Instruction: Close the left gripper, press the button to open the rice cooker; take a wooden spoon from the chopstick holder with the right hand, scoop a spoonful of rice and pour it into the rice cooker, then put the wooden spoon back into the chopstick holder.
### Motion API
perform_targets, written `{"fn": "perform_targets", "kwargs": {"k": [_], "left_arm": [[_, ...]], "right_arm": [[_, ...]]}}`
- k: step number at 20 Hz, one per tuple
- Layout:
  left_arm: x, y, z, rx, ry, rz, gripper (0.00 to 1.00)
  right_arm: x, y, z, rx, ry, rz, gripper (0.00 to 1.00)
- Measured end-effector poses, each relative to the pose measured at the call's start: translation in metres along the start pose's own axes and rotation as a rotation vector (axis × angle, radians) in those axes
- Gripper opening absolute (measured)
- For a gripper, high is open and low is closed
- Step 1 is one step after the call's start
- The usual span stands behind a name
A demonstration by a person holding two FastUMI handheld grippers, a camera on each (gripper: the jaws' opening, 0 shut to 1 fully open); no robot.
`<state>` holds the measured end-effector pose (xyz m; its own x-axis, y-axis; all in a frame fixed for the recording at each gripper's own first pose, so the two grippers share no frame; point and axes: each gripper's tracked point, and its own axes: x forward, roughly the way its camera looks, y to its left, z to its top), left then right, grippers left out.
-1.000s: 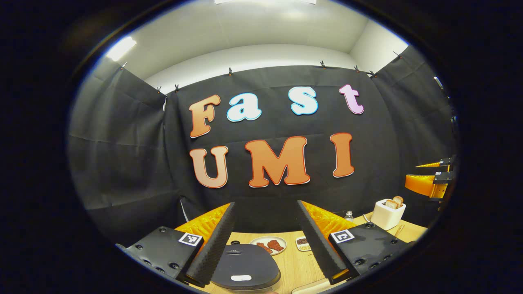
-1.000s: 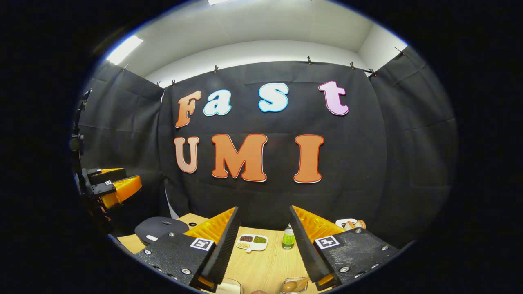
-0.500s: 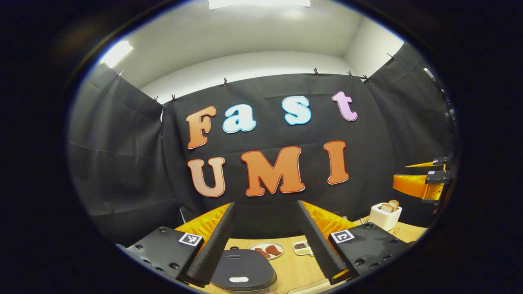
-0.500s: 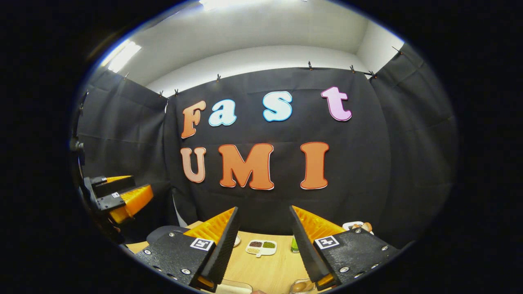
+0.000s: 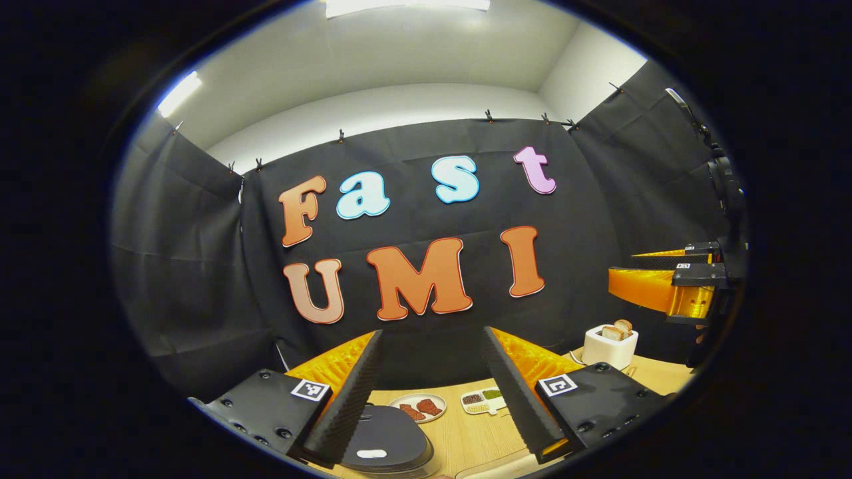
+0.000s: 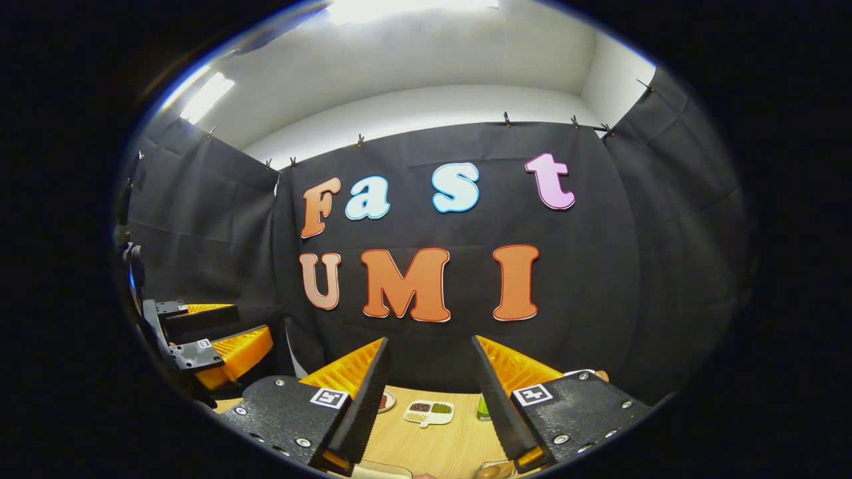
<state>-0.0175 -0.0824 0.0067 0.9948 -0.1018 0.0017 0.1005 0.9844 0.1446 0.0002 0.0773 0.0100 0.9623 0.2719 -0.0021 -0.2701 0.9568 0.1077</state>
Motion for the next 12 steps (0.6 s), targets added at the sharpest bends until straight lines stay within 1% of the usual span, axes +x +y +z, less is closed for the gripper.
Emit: {"fn": "perform_targets", "kwargs": {"k": [1, 2, 9, 10, 11, 12], "left_arm": [[0.000, 0.000, 0.000, 0.001, 0.000, 0.000, 0.89], [0.000, 0.000, -0.002, 0.004, 0.005, -0.001, 0.90], [0.002, 0.009, -0.001, -0.001, 0.010, 0.016, 0.90], [0.002, 0.011, -0.002, -0.004, 0.008, 0.022, 0.90], [0.002, 0.014, -0.001, -0.007, 0.005, 0.027, 0.90], [0.001, 0.016, 0.000, -0.008, 0.004, 0.033, 0.90]], "right_arm": [[-0.001, -0.002, 0.002, -0.001, -0.007, -0.001, 0.70], [-0.001, -0.002, 0.004, -0.004, -0.016, -0.001, 0.75], [-0.001, 0.001, -0.002, -0.016, 0.000, 0.013, 0.75], [0.000, 0.001, -0.003, -0.017, 0.003, 0.012, 0.80], [0.000, 0.002, -0.003, -0.018, 0.005, 0.013, 0.75], [0.000, 0.004, -0.004, -0.019, 0.006, 0.015, 0.75]]}}
